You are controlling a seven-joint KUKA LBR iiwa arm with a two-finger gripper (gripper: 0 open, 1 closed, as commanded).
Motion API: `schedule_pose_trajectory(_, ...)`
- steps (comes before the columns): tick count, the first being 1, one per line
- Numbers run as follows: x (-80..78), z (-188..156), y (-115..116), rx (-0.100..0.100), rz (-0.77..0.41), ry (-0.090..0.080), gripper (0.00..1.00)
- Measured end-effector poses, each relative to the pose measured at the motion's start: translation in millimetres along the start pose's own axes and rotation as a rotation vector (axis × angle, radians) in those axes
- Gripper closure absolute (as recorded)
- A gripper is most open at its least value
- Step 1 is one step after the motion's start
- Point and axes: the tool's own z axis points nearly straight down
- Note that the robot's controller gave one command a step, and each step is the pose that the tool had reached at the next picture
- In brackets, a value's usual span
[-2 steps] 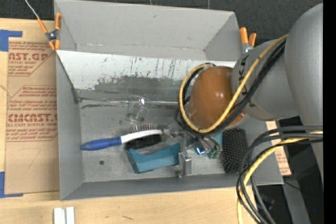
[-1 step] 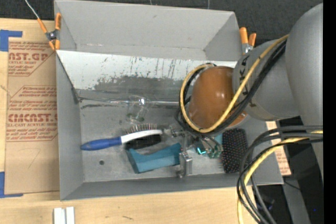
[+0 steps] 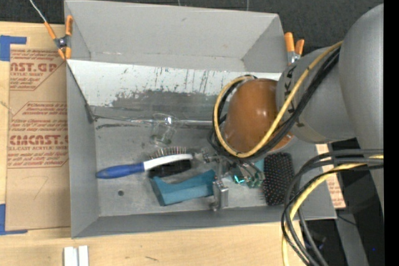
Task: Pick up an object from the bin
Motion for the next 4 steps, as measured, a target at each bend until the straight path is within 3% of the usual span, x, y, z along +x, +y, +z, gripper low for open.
schedule_pose_trajectory(1, 0.0, 0, 0, 0.0, 0.0, 0.0, 0.0)
schedule_pose_trajectory(2, -41.8, -5, -36, 0.001, -0.449, -0.004, 0.0)
schedule_pose_trajectory(3, -12.3, -3, 13, 0.02, -0.631, -0.007, 0.0)
schedule_pose_trajectory(4, -13.0, -3, 13, 0.018, -0.63, -0.011, 1.0)
